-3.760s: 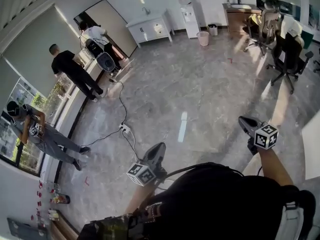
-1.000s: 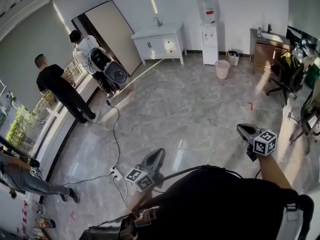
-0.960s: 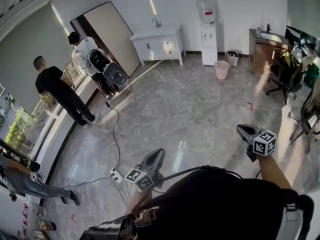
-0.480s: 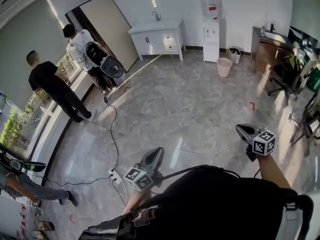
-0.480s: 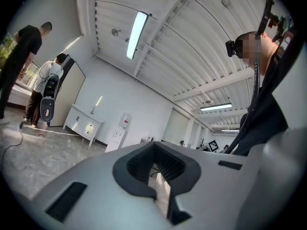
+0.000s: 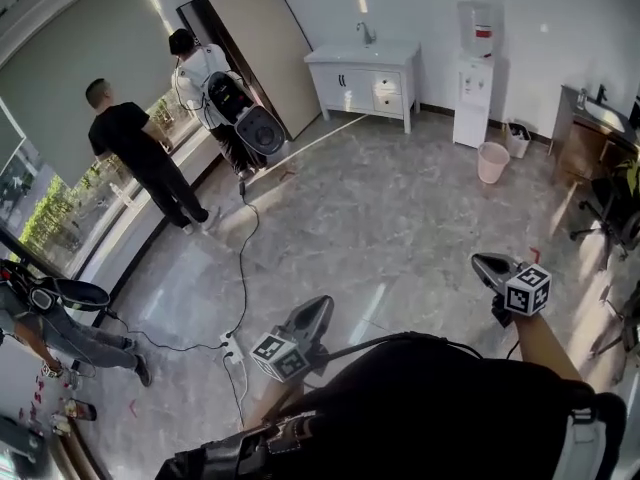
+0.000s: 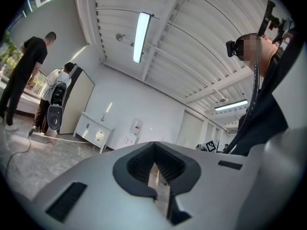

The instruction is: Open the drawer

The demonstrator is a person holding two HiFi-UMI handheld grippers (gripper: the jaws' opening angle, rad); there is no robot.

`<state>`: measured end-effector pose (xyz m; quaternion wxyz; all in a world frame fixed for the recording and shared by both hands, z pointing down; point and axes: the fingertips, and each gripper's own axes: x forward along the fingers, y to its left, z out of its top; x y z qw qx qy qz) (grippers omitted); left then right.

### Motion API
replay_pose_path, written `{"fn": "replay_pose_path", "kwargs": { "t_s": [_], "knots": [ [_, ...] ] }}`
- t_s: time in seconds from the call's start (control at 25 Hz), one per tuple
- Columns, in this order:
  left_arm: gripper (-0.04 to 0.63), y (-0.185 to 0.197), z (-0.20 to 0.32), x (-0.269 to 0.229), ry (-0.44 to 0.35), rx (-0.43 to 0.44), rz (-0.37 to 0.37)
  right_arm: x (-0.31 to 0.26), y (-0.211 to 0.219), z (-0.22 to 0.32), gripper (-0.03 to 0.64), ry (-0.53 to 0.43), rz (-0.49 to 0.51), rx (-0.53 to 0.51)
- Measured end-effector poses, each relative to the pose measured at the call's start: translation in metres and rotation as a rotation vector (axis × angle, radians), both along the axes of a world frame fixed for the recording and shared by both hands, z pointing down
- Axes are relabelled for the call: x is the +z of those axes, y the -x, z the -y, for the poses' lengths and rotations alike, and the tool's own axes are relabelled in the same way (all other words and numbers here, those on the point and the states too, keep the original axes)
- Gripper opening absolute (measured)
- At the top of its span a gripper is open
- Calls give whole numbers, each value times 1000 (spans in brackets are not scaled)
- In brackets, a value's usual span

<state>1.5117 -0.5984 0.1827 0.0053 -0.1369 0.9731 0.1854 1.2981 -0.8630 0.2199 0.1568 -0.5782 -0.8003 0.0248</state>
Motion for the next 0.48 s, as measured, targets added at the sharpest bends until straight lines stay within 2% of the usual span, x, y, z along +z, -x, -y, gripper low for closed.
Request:
{"fn": "replay_pose_path", "kwargs": {
  "t_s": [0.08, 0.24, 0.48],
  "knots": [
    [2, 19, 2, -5, 15, -42, 8, -11, 32, -6, 2, 5, 28, -45],
    [2, 65, 2, -7, -42, -130, 25, -15, 95, -10, 2, 18, 34, -95],
    [2, 116, 0, -4, -24, -138, -7, -1, 149, -32, 2, 9, 1, -135]
  ]
}}
